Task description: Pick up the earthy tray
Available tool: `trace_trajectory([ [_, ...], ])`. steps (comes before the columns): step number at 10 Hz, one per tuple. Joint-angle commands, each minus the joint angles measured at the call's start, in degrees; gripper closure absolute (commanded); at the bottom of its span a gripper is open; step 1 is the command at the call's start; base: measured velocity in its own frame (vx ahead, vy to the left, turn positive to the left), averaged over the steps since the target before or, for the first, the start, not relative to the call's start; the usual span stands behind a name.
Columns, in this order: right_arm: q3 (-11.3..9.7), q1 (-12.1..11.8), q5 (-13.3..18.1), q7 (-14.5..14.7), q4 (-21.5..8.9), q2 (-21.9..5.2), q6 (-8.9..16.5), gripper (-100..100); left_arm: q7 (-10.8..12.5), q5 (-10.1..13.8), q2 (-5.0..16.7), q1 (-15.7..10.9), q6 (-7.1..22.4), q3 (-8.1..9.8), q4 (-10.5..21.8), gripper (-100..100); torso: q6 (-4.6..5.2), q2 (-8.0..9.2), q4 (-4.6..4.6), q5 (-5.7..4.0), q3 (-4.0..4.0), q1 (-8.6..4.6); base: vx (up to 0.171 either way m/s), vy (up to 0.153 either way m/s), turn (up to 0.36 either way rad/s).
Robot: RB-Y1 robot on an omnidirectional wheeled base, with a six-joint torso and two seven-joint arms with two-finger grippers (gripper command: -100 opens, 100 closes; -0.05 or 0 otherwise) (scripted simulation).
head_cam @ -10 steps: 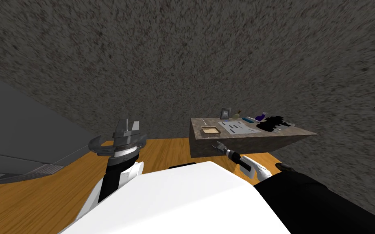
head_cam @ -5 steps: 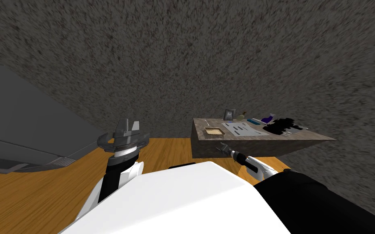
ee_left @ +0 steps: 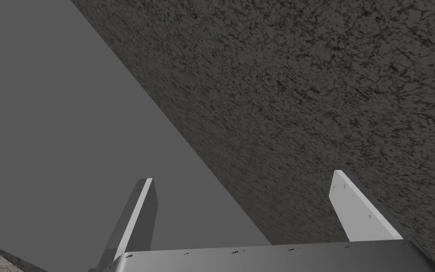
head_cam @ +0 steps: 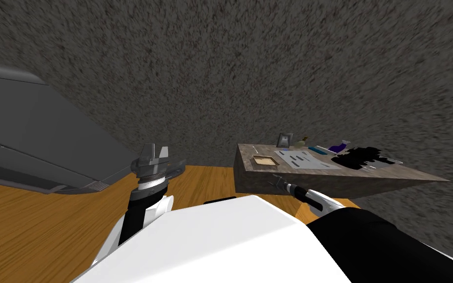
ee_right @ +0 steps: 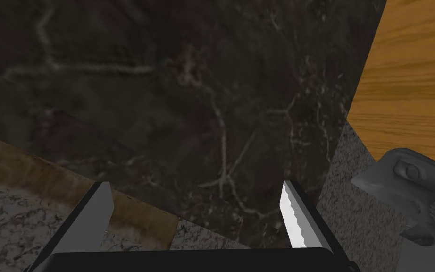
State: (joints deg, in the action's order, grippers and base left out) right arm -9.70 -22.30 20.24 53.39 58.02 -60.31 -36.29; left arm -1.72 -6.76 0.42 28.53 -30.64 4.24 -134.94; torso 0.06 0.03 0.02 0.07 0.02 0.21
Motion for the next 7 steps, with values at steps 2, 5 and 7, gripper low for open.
trace_trajectory([
  [2,-0.4,0.0,0.9,2.4,-3.9,-2.2,-0.5,-100,0.0,0.0,0.0,0.0,0.0,0.00,0.0,0,-0.04,0.02,0.01,-0.01,0.01,0.00,0.011,0.062,0.112],
  [5,-1.1,0.3,2.3,6.4,-8.5,-5.7,-1.7,-100,0.0,0.0,0.0,0.0,0.0,0.00,0.0,0,0.01,0.02,0.01,-0.01,0.01,0.00,0.025,0.074,0.113],
  [7,-1.1,0.3,2.3,6.4,-9.6,-5.7,-1.7,-100,0.0,0.0,0.0,0.0,0.0,0.00,0.0,0,0.01,0.01,0.00,-0.01,0.01,-0.02,0.017,0.038,0.028],
])
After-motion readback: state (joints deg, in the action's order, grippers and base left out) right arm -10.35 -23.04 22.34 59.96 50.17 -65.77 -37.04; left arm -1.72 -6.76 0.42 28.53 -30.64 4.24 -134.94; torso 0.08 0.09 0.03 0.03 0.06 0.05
